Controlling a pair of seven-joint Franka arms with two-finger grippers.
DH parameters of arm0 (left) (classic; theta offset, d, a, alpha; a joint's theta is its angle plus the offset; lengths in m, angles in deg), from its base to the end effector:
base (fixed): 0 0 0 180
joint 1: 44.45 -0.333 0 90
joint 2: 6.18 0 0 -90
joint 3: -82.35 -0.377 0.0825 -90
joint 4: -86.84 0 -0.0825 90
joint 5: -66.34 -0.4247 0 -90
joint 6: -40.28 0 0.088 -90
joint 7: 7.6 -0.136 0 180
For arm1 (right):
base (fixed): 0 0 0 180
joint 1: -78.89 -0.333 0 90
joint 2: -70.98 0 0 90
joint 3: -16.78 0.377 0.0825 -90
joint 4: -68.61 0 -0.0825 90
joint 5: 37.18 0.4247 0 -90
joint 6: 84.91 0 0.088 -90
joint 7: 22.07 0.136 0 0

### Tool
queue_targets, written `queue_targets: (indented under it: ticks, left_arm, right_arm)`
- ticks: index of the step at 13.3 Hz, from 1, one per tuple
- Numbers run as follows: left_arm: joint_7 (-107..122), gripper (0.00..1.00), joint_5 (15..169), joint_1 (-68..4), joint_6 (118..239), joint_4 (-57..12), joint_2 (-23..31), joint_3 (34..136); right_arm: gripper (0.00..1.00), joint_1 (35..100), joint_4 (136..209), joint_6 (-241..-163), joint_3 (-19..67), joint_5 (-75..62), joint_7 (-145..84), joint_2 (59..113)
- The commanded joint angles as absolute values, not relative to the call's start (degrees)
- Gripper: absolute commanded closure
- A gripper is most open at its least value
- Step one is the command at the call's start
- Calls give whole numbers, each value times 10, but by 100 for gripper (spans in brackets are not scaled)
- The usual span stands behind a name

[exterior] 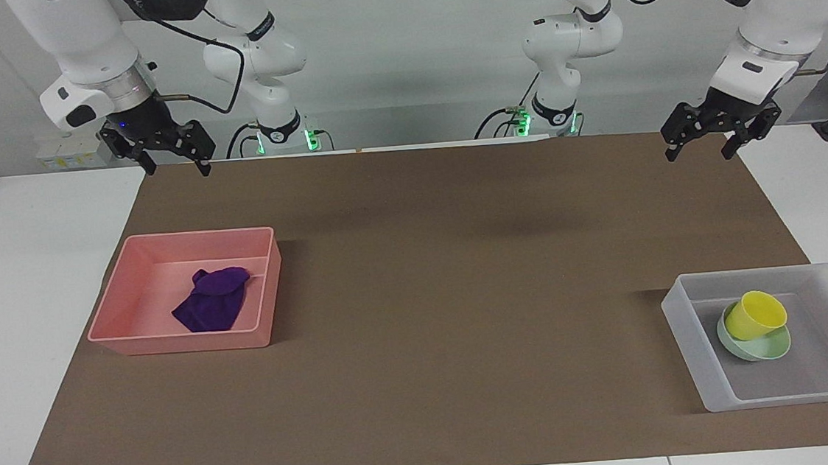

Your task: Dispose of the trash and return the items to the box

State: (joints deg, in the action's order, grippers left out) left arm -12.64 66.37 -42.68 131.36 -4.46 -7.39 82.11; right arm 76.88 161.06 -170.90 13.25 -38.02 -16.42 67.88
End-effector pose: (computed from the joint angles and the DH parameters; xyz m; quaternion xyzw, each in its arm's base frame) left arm 0.5895 -0.0158 0.6590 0.9983 -0.0573 0.0086 0.0000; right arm 0.5654 -0.0181 0.6602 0.9976 -0.0627 -0.0291 0.0067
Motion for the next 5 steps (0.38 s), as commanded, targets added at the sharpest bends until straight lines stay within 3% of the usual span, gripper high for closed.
queue_targets:
  ticks: [1, 5]
  left_arm:
    - [-113, 0, 649, -425, 1294, -44, -88, 823]
    - [-113, 0, 649, -426, 1294, -51, -92, 824]
  right_arm:
    - [0, 768, 1623, -1710, 131, -379, -168, 668]
    - [0, 768, 1623, -1710, 131, -379, -168, 668]
